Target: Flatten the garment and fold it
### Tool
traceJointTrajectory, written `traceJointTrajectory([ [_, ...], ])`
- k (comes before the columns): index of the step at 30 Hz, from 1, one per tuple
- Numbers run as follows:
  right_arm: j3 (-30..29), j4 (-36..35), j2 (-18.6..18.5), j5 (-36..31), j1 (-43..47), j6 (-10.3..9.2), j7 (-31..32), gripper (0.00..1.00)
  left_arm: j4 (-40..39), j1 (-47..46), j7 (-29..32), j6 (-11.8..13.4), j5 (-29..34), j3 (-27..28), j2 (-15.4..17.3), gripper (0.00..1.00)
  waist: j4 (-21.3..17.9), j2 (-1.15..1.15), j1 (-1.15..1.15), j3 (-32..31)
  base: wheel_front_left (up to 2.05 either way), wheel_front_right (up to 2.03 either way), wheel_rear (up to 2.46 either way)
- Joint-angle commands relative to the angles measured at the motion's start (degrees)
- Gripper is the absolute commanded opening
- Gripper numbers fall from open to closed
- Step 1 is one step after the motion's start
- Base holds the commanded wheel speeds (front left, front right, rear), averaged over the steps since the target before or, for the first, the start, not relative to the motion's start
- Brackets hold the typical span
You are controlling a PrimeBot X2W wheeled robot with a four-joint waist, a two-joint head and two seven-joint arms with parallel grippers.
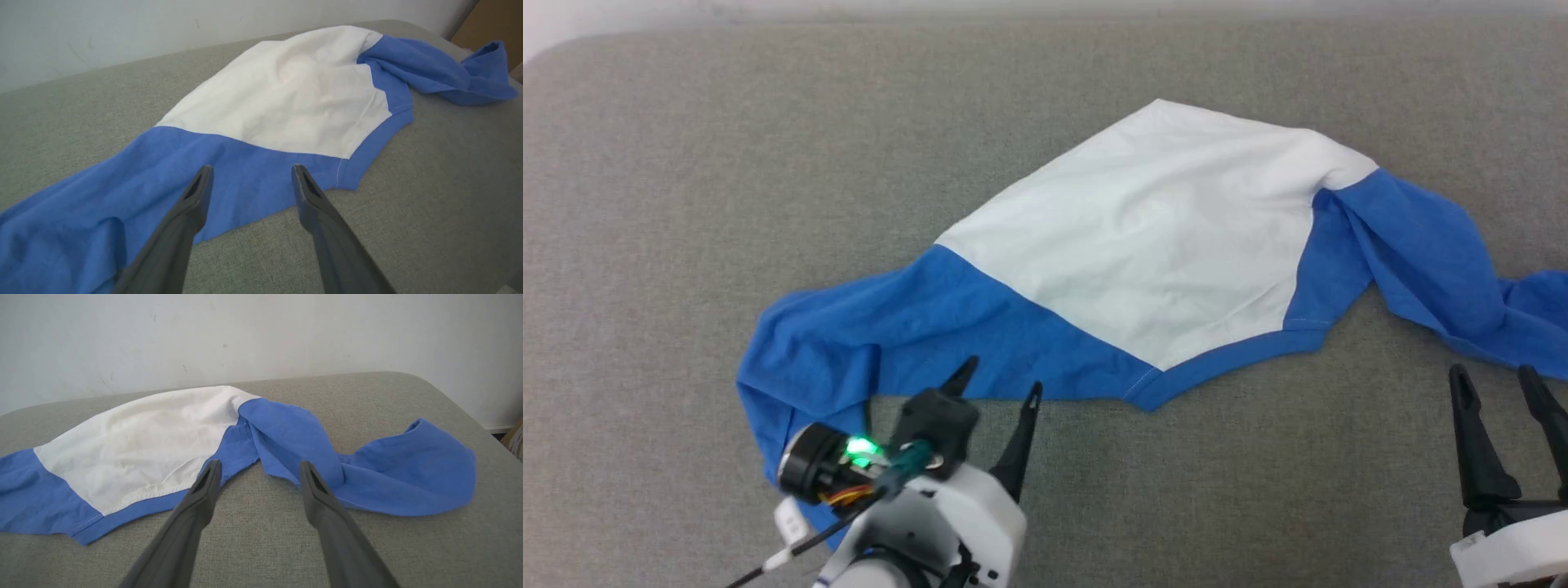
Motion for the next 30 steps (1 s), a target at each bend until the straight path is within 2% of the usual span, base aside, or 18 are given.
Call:
traceJointTrajectory([
  [1, 0.1, -0.1, -0.4, 0.5, -0.7, -0.11, -0.4, 1.00, 2.0, -1.9, 0.7, -0.9, 1.1, -1.1, 0.0, 1.00, -0.4, 0.00, 0.00, 0.9, 0.00, 0.00, 0.00],
  [6, 0.1, 0.2, -1.4, 1.3, -1.7, -0.11, -0.7, 1.00, 9.1, -5.2, 2.6, -3.8, 1.8, -4.0, -0.4, 1.00, -1.3, 0.00, 0.00, 2.4, 0.00, 0.00, 0.00],
  [9, 0.1, 0.6, -1.8, 1.7, -2.1, -0.11, -0.9, 1.00, 12.3, -6.8, 2.5, -4.5, 1.4, -4.6, -1.4, 1.00, -1.9, 0.00, 0.00, 3.2, 0.00, 0.00, 0.00],
  [17, 0.3, 1.5, -2.7, 2.7, -3.2, -0.11, -1.6, 1.00, 20.5, -11.0, 4.1, -5.6, 2.7, -6.3, -2.1, 1.00, -3.4, 0.00, 0.00, 4.9, 0.00, 0.00, 0.00],
  [22, 0.2, 2.0, -3.1, 3.1, -3.8, -0.11, -1.9, 1.00, 24.0, -12.9, 2.9, -5.2, 2.7, -6.2, -3.0, 1.00, -3.9, 0.00, 0.00, 5.4, 0.00, 0.00, 0.00],
  [23, 0.3, 2.2, -3.1, 3.1, -3.8, -0.11, -2.0, 1.00, 24.5, -13.1, 2.5, -5.2, 2.5, -6.1, -3.3, 0.40, -3.9, 0.00, 0.00, 5.4, 0.00, 0.00, 0.00],
  [24, 0.3, 2.3, -3.2, 3.1, -3.9, -0.11, -2.0, 1.00, 25.1, -13.2, 2.2, -5.3, 2.2, -6.1, -3.7, 0.00, -4.0, 0.00, 0.00, 5.4, 0.00, 0.00, 0.00],
  [26, 0.3, 2.6, -3.1, 3.1, -3.9, -0.11, -2.1, 1.00, 25.7, -13.2, 2.1, -5.4, 1.5, -6.1, -4.1, 0.00, -3.9, 0.00, 0.00, 5.1, 0.00, 0.00, 0.00],
  [30, 0.4, 3.0, -2.7, 3.0, -3.8, -0.11, -2.1, 1.00, 24.4, -11.6, -1.2, -3.7, -1.1, -3.7, -5.3, 0.00, -3.7, 0.00, 0.00, 3.9, 0.00, 0.00, 0.00],
])
